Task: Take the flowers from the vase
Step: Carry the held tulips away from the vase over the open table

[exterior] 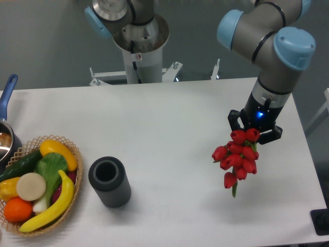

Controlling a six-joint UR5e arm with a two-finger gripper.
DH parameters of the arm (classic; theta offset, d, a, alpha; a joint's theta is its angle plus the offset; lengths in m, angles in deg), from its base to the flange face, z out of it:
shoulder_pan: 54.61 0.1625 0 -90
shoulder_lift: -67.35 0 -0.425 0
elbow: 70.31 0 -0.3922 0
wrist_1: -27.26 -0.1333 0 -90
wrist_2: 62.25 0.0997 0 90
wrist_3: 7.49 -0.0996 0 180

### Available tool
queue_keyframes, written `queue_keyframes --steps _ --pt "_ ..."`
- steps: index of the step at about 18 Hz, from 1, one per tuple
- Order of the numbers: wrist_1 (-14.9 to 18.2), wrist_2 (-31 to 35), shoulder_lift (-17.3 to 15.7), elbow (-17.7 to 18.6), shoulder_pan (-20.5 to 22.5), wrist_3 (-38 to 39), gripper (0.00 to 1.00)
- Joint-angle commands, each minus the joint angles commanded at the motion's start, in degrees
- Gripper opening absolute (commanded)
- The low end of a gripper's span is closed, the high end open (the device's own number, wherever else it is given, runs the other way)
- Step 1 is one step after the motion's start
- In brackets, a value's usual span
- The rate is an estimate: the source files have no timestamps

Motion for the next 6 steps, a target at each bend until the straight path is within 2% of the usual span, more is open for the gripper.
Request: queue_keyframes --steps 6 --pt "1.76 3.00 -0.09 0.17 -0.09 -3.78 0.00"
